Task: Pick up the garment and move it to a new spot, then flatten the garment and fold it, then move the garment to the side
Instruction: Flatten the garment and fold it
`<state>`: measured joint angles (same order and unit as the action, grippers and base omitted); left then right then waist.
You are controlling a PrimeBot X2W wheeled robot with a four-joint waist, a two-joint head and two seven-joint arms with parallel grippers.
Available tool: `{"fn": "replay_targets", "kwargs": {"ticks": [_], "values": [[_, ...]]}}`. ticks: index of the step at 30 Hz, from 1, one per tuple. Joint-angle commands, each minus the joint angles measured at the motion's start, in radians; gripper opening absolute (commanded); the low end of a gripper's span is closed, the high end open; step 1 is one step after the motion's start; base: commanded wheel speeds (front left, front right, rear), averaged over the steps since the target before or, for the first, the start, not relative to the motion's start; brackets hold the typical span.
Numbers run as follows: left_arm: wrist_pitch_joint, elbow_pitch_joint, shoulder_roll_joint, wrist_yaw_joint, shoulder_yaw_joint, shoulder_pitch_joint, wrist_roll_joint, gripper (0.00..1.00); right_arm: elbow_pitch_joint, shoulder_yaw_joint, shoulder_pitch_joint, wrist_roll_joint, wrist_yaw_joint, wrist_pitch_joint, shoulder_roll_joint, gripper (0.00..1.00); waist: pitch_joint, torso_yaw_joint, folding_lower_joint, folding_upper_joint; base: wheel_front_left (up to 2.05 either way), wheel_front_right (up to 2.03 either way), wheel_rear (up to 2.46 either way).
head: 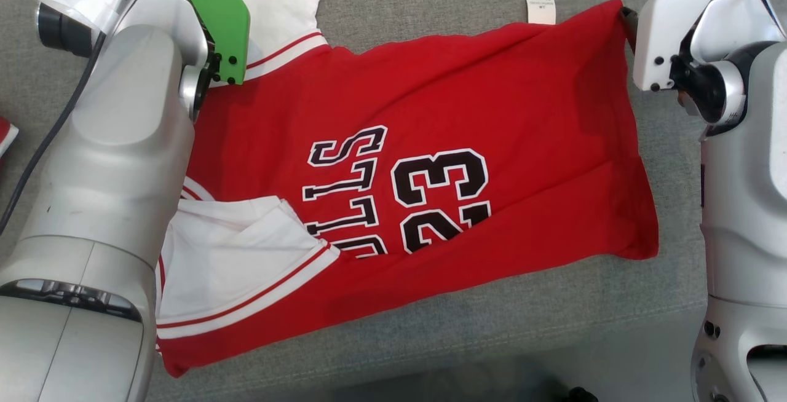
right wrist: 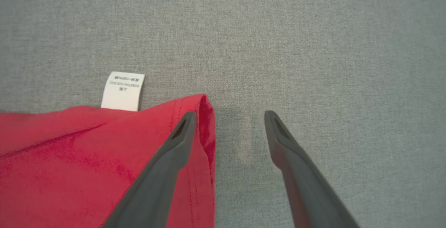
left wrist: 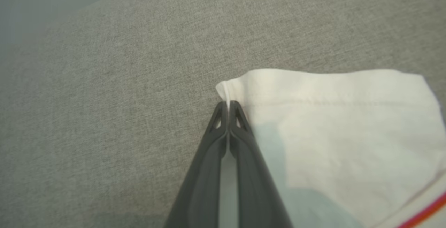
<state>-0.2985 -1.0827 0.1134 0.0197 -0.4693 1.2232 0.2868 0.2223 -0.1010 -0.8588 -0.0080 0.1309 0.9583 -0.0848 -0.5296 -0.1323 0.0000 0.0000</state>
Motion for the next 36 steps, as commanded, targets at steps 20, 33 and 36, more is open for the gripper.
{"fn": "replay_targets", "kwargs": {"ticks": [20,33,36], "values": [[0.050,-0.095,-0.025,0.026,-0.037,0.046,0.018,0.00,0.140,0.011,-0.078,-0.097,0.000,0.021,0.027,1.00,-0.004,0.015,0.0000,0.0000,0.00,0.00,0.00],[0.069,-0.130,-0.035,0.037,-0.052,0.069,0.033,0.00,0.149,0.012,-0.057,-0.062,0.000,0.051,0.020,0.75,-0.010,0.019,0.0000,0.0000,0.00,0.00,0.00],[0.074,-0.138,-0.038,0.039,-0.059,0.073,0.037,0.00,0.172,0.007,-0.075,-0.055,0.000,0.057,0.016,0.43,-0.016,0.028,0.0000,0.0000,0.00,0.00,0.00]]}}
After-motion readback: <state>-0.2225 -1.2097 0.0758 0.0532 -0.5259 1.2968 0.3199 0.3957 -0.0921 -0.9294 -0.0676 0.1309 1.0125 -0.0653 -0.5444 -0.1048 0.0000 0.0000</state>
